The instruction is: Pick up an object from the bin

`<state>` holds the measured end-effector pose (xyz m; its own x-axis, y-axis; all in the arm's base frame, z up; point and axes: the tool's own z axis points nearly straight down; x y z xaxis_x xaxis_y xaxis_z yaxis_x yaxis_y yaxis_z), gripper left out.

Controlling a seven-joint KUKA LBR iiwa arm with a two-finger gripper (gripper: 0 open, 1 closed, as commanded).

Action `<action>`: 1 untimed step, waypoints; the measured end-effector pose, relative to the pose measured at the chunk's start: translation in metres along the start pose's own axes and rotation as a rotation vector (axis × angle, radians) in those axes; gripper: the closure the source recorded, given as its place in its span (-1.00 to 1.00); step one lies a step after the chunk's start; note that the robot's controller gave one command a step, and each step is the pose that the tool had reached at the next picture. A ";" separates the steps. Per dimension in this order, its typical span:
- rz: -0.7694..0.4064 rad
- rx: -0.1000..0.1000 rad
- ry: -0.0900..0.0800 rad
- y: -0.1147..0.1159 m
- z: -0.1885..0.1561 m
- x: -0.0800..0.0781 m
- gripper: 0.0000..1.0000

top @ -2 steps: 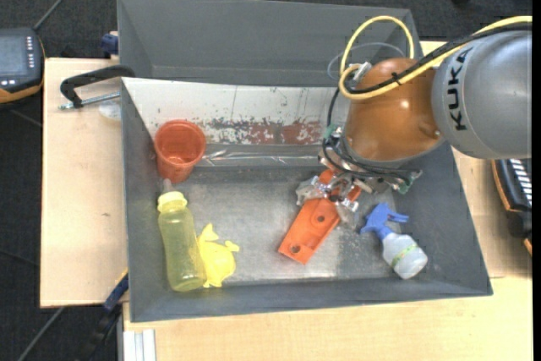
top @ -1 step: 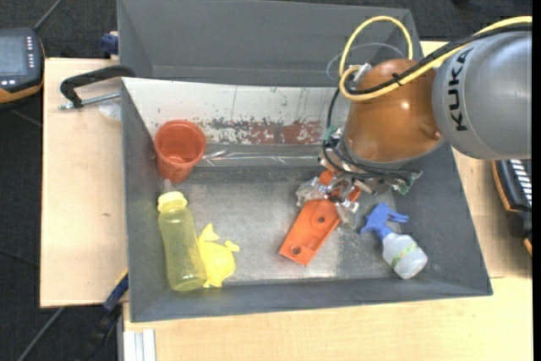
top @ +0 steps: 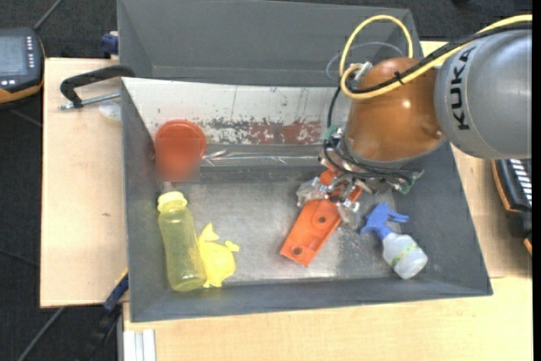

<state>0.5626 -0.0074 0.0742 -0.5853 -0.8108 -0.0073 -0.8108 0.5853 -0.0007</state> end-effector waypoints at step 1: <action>0.006 0.000 -0.002 0.000 -0.017 0.000 1.00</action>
Offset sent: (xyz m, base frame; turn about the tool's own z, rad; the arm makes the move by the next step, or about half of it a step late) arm 0.0001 -0.0001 0.0975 0.0000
